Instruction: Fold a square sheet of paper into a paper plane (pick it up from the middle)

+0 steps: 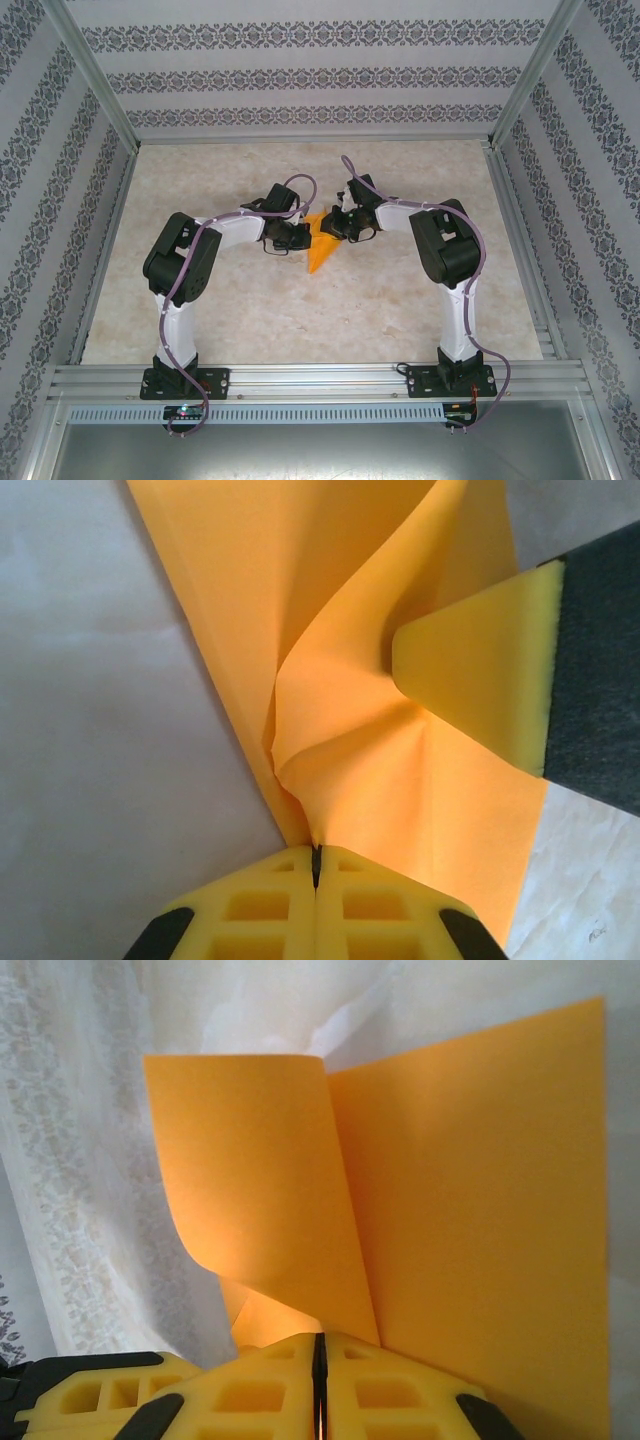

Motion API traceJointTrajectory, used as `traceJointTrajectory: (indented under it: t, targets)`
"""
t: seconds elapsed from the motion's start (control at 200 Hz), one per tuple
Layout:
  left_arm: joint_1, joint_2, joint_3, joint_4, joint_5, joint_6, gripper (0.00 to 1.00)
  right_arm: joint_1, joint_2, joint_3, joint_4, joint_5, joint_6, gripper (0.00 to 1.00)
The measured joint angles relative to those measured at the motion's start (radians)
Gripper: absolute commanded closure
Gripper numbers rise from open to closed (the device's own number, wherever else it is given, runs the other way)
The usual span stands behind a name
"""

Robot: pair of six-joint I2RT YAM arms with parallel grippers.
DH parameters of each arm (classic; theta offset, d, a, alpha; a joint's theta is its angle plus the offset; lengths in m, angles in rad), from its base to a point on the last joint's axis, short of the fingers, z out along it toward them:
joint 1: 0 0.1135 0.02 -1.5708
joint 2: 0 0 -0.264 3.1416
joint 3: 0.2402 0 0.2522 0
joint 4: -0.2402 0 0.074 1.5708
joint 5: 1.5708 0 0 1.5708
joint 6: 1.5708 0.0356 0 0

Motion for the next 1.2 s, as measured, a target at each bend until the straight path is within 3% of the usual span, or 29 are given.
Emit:
traceJointTrajectory:
  t: [0.51,1.199]
  targets:
    - [0.001,0.006,-0.002,0.016,0.02,0.0,0.98,0.001,-0.087,-0.102,0.041,0.003,0.041,0.82]
    - [0.007,0.003,-0.021,0.054,0.053,0.0,0.98,0.047,-0.073,-0.122,0.044,-0.008,0.07,0.91]
